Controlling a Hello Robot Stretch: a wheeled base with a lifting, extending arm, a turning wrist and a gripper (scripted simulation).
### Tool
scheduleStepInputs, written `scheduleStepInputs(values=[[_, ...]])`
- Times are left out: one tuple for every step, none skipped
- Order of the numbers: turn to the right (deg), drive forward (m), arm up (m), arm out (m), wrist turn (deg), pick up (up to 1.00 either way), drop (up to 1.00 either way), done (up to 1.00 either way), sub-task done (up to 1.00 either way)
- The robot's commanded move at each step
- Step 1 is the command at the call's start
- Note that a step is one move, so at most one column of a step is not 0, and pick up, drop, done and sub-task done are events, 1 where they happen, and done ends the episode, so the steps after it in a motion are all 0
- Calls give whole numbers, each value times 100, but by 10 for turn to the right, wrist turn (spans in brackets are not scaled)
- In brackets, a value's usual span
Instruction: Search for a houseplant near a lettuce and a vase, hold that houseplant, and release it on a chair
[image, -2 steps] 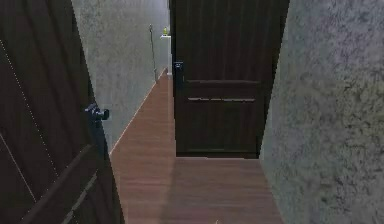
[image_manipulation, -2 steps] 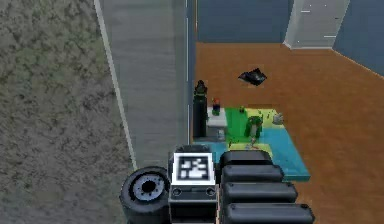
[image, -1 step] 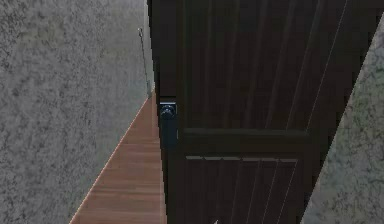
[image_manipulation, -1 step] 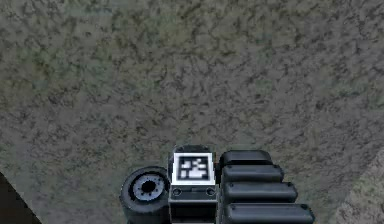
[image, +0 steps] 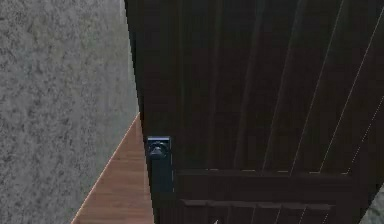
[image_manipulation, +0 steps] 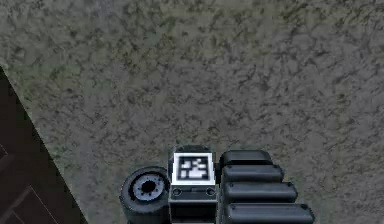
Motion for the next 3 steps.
scheduleStepInputs(values=[[-450, 0, 0, 0, 0, 0, 0, 0, 0], [-120, 0, 0, 0, 0, 0, 0, 0, 0], [0, 65, 0, 0, 0, 0, 0, 0, 0]])
